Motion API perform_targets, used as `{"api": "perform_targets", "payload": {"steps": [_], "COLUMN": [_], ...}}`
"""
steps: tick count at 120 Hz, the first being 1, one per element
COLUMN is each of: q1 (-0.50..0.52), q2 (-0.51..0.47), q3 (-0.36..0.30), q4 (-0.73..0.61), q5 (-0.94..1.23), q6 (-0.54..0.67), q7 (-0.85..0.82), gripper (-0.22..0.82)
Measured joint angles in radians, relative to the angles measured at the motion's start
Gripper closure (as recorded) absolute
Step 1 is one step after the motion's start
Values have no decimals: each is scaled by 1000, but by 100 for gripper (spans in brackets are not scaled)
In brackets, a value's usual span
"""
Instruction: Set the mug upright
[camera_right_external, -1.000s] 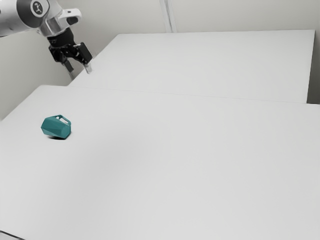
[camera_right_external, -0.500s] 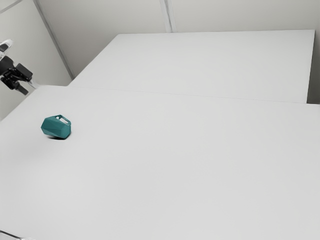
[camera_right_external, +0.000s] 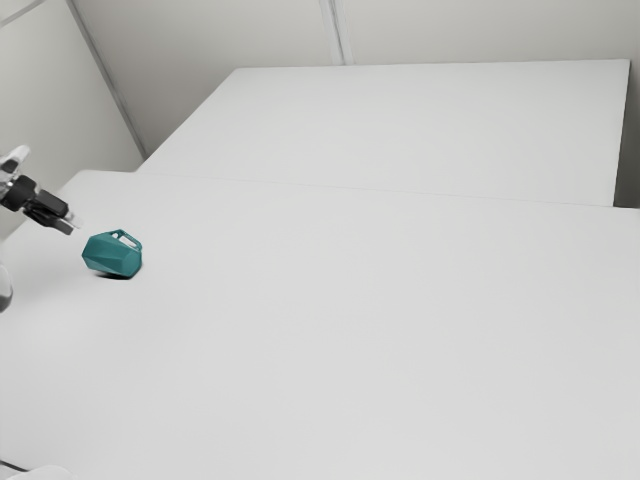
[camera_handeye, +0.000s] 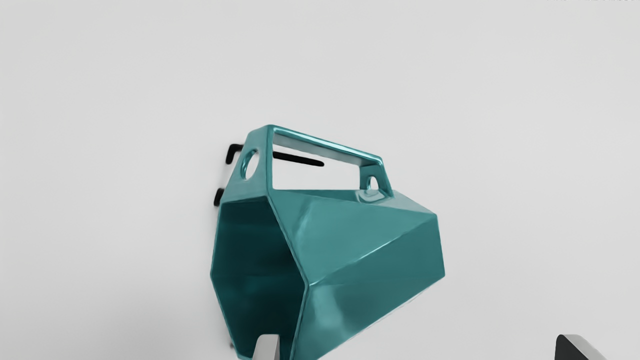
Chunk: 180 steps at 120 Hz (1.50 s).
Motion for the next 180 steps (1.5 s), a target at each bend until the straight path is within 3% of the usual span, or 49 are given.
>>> {"api": "perform_targets", "payload": {"steps": [81,87,107,122,138,160,180], "q1": [0,2,15,17,17,18,-16], "q2": [67,67,64,59,52,29,-90], "q3": [-1,-1,3,-1,-1,0,9], "q4": [-93,-97,-97,-94,-95,-108,-201], "q5": [-146,-158,-211,-245,-283,-311,-293], "q6": [86,78,9,-36,-91,-147,-172], "q7": [152,158,175,187,196,204,205], "gripper": [0,6,47,63,72,76,78]}}
